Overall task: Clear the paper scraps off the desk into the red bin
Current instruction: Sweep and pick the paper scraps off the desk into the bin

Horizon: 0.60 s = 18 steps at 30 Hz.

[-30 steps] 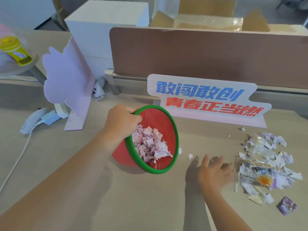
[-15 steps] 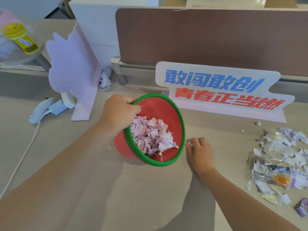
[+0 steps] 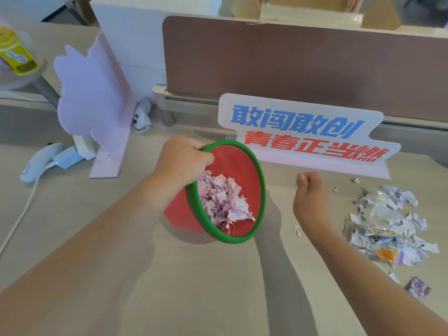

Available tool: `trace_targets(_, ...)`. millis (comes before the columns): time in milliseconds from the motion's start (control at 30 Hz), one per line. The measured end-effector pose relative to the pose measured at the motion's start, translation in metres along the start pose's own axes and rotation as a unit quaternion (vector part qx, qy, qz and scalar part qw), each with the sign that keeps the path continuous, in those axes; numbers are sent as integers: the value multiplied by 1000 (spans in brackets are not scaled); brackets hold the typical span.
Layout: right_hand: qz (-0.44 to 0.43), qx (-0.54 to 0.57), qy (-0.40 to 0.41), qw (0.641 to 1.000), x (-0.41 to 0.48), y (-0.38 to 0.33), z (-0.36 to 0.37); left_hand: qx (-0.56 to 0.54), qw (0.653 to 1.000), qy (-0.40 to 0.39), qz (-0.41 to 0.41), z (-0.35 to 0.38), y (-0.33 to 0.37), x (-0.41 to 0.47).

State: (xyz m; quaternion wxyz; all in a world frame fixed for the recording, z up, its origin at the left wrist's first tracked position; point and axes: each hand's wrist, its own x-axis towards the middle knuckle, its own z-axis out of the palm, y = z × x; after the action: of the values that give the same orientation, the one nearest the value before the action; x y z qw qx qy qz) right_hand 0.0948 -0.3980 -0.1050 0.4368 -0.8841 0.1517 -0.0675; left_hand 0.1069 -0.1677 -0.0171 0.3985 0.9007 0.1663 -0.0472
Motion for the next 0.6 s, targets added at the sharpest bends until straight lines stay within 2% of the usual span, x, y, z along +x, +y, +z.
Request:
trace_targets(33, -27, 34, -3, 999, -6, -22, 1, -4, 1000, -2, 0, 1, 1, 0)
trace_targets(100, -57, 74, -75, 993, -20, -58, 13, -16, 1000, -4, 10, 4, 3, -3)
trace_targets(200, -91, 43, -190, 977, -36, -82, 42, -1, 999, -18, 39, 8, 5, -8)
trace_targets(267, -90, 45, -204, 974, -48, -83, 49, 16, 998, -30, 59, 11, 7, -10)
trace_targets(333, -79, 54, -182, 979, -58, -80, 48, 24, 997, -30, 65, 11, 6, -8)
trace_targets(467, -12, 59, -72, 996, -79, -61, 24, 12, 996, -48, 78, 16, 6, -4)
trace_targets(600, 38, 50, 59, 996, -86, -31, 0, 33, 990, -85, 105, 25, 18, -11)
